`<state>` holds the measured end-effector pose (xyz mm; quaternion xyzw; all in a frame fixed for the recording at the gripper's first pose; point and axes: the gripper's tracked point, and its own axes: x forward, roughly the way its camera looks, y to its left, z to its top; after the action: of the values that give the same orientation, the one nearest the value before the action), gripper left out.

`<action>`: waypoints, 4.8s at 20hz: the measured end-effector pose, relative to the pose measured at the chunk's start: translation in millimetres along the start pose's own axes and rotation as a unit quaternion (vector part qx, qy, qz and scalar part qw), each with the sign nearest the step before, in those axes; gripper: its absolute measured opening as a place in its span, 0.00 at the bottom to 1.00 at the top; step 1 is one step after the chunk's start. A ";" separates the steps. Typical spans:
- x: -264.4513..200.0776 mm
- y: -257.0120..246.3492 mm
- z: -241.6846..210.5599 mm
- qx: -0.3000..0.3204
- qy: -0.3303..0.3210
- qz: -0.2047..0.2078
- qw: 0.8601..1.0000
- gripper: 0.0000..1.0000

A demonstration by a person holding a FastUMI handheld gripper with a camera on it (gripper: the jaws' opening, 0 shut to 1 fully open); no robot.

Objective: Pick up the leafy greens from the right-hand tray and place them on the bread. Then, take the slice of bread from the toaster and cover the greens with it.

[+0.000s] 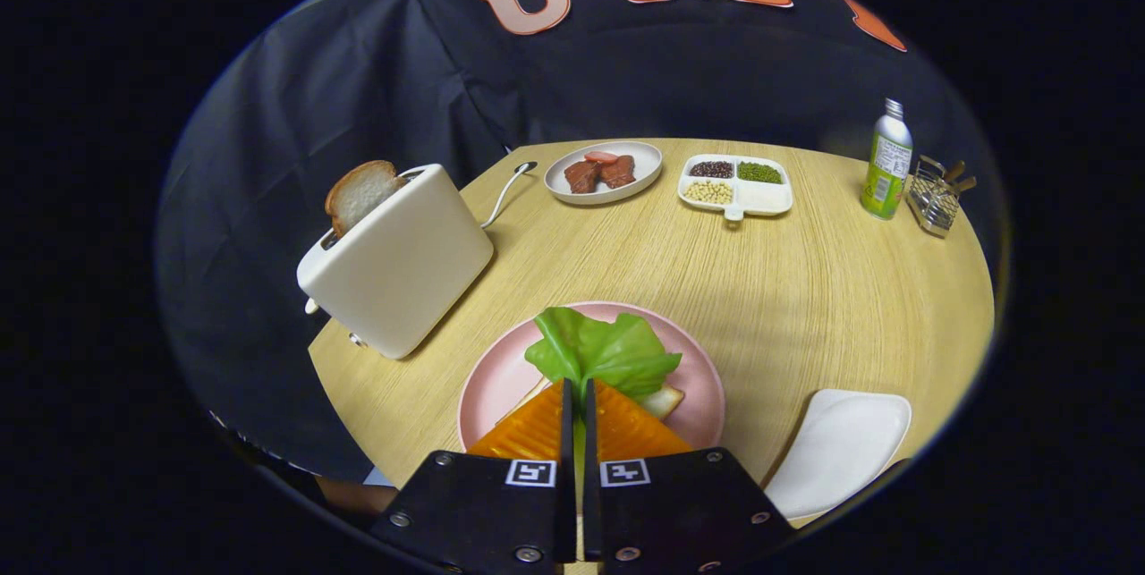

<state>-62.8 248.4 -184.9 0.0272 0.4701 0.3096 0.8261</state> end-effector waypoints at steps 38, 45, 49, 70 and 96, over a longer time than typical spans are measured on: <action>30.6 203.9 182.2 -0.001 0.025 0.074 0.997 0.95; 63.1 221.5 176.2 0.013 0.066 0.077 0.995 0.95; 77.9 226.6 174.4 0.042 0.086 0.084 0.992 0.85; 7.5 214.0 197.1 0.081 -0.017 0.143 0.986 0.06; -23.2 39.3 53.1 0.247 -0.042 0.092 0.964 0.04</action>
<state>-48.2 280.8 -124.5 0.2865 0.4922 0.2569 0.7808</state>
